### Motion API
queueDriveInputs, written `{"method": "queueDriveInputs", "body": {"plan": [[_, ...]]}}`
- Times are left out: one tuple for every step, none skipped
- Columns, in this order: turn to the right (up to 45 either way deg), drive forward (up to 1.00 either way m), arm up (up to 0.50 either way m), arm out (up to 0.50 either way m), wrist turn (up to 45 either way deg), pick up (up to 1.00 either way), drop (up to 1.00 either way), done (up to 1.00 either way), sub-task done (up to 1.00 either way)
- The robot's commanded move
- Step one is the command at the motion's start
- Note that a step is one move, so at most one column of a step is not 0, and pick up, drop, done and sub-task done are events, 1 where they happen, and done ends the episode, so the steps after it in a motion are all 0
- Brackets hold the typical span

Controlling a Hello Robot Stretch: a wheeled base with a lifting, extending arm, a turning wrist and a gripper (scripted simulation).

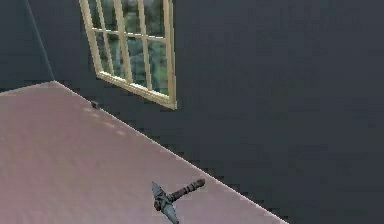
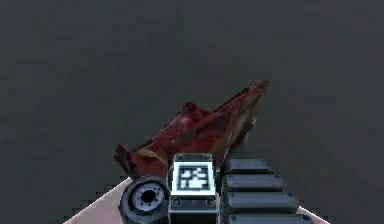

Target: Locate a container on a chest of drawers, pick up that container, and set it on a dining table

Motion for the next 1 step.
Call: {"method": "queueDriveInputs", "body": {"plan": [[-45.0, 0.00, 0.00, 0.00, 0.0, 0.00, 0.00, 0.00, 0.00]]}}
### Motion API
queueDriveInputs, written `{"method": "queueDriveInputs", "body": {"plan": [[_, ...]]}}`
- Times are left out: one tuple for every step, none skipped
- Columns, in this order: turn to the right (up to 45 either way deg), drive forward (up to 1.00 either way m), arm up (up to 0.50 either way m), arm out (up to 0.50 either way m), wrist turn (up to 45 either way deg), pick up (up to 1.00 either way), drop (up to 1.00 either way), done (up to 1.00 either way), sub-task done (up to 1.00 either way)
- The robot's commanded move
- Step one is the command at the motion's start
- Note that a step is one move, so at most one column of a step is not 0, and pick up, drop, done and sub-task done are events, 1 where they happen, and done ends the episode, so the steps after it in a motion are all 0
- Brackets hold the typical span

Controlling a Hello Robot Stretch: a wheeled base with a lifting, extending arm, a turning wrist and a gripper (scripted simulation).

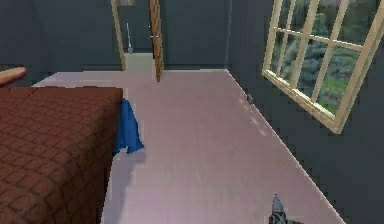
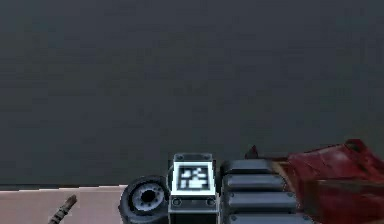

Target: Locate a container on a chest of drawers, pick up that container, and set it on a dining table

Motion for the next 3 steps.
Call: {"method": "queueDriveInputs", "body": {"plan": [[0.0, 1.00, 0.00, 0.00, 0.0, 0.00, 0.00, 0.00, 0.00], [0.0, 0.50, 0.00, 0.00, 0.0, 0.00, 0.00, 0.00, 0.00], [18.0, 0.00, 0.00, 0.00, 0.0, 0.00, 0.00, 0.00, 0.00]]}}
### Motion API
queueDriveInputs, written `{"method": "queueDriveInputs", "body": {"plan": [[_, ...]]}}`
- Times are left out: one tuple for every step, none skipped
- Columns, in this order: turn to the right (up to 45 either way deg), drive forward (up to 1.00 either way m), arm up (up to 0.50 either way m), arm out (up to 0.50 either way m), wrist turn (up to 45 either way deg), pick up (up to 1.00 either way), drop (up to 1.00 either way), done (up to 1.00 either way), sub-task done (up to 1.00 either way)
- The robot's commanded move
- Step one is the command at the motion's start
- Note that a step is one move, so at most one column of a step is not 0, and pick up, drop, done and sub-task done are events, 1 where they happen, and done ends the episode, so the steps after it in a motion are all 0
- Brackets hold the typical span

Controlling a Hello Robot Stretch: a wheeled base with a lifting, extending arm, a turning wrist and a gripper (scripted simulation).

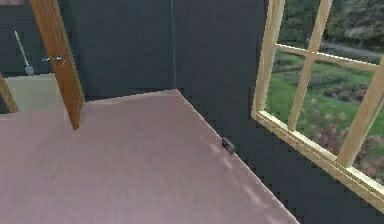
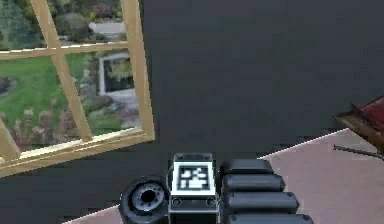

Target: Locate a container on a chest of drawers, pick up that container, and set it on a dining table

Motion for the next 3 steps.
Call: {"method": "queueDriveInputs", "body": {"plan": [[0.0, 0.80, 0.00, 0.00, 0.0, 0.00, 0.00, 0.00, 0.00], [-45.0, 0.00, 0.00, 0.00, 0.0, 0.00, 0.00, 0.00, 0.00], [-24.0, 0.00, 0.00, 0.00, 0.0, 0.00, 0.00, 0.00, 0.00]]}}
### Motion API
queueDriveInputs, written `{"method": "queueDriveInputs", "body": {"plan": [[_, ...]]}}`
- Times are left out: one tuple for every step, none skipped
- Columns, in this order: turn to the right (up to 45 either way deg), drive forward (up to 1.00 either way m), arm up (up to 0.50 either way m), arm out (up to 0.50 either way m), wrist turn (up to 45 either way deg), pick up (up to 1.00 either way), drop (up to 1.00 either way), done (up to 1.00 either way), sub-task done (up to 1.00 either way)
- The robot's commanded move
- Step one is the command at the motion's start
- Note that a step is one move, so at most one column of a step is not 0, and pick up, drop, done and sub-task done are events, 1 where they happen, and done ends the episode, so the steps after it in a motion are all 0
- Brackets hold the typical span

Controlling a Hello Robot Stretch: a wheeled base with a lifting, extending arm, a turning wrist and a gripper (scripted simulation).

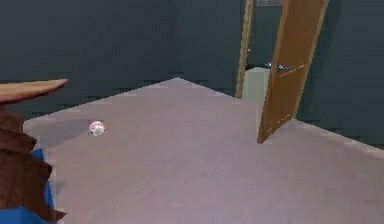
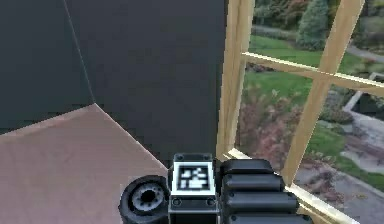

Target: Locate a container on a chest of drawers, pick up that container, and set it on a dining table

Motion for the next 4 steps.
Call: {"method": "queueDriveInputs", "body": {"plan": [[0.0, 1.00, 0.00, 0.00, 0.0, 0.00, 0.00, 0.00, 0.00], [0.0, 0.80, 0.00, 0.00, 0.0, 0.00, 0.00, 0.00, 0.00], [27.0, 0.00, 0.00, 0.00, 0.0, 0.00, 0.00, 0.00, 0.00], [0.0, 1.00, 0.00, 0.00, 0.0, 0.00, 0.00, 0.00, 0.00]]}}
